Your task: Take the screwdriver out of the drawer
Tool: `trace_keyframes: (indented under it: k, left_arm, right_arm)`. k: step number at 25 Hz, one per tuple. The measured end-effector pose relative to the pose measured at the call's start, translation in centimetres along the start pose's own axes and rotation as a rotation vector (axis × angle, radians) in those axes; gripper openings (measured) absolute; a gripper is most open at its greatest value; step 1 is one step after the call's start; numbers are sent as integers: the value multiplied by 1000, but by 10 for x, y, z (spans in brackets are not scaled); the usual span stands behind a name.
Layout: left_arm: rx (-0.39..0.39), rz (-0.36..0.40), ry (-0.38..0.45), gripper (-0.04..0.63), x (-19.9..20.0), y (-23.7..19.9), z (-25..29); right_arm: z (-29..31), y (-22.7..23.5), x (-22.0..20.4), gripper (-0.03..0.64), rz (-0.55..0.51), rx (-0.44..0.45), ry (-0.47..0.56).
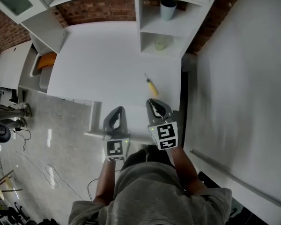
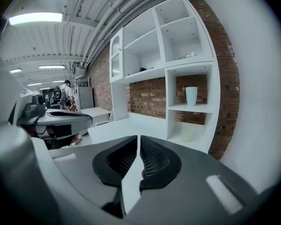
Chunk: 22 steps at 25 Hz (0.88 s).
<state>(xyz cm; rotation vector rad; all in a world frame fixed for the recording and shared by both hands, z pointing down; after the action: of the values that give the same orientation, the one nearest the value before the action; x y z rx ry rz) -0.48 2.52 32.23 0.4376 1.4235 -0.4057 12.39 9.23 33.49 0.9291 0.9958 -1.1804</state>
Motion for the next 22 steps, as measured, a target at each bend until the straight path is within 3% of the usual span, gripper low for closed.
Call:
trace_keyframes:
  k: [22]
  left_arm:
    - [-37, 23, 47, 11, 11, 10, -80]
  right_arm:
    - [-67, -63, -2, 3, -19, -11, 76]
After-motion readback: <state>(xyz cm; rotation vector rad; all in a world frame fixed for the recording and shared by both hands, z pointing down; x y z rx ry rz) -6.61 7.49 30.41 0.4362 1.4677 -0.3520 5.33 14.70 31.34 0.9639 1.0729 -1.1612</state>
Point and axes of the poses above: the fingertips, and each gripper's own axes: z forward along the fingers, y to its right, x out of its top, the point moved 5 cm from there along -z, backward along the fingers, and after that the axes turned 6 degrees about y, right-handed, at the moved point
